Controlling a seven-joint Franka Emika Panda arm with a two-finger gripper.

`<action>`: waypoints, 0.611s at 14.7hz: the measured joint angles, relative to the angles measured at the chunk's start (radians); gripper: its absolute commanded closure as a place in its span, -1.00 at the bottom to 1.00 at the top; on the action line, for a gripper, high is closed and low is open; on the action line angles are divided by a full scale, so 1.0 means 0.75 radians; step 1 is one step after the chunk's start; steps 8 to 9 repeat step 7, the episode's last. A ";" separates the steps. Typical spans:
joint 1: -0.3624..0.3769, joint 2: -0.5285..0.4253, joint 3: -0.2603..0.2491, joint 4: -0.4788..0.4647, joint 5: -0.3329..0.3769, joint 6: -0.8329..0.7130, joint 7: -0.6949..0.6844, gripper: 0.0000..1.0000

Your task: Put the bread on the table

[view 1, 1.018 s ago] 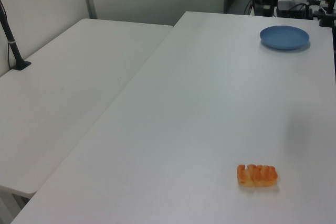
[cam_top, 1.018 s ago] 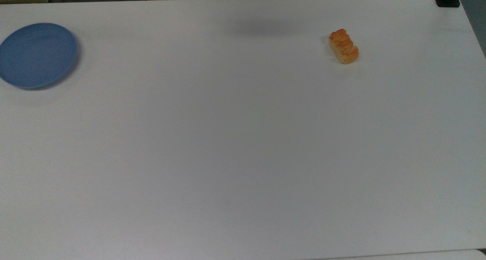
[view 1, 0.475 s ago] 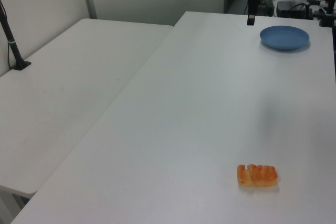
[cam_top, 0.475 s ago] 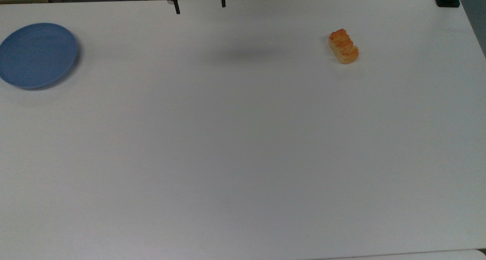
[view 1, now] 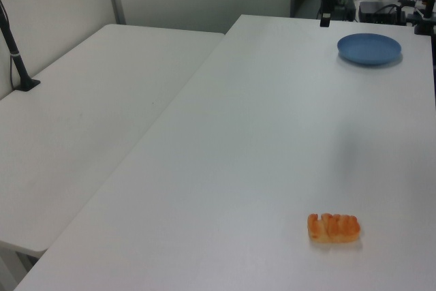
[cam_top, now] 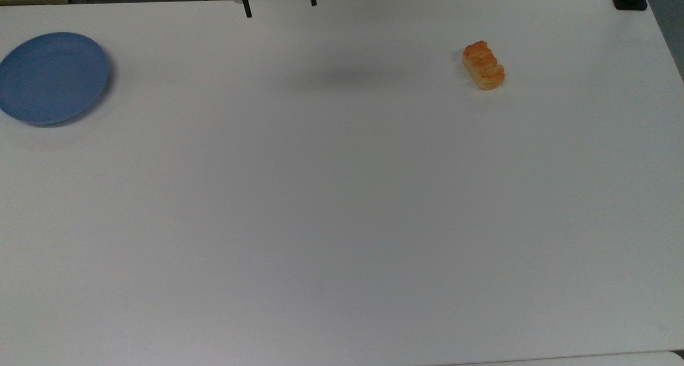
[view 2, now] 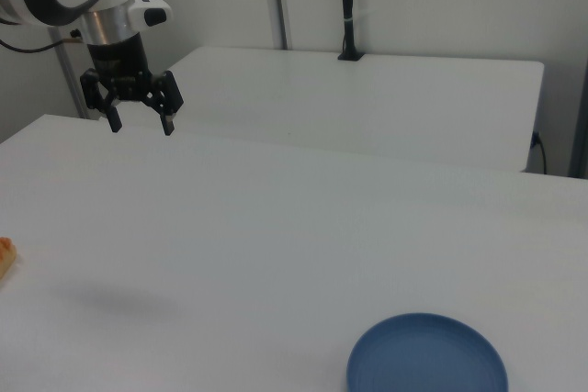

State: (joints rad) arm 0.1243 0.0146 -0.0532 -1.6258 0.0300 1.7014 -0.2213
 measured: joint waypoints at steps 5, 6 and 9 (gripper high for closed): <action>0.006 0.000 0.001 0.000 0.001 0.000 0.093 -1.00; 0.009 0.000 0.001 0.000 0.001 0.000 0.123 -1.00; 0.013 0.000 0.001 0.000 0.001 0.000 0.143 -1.00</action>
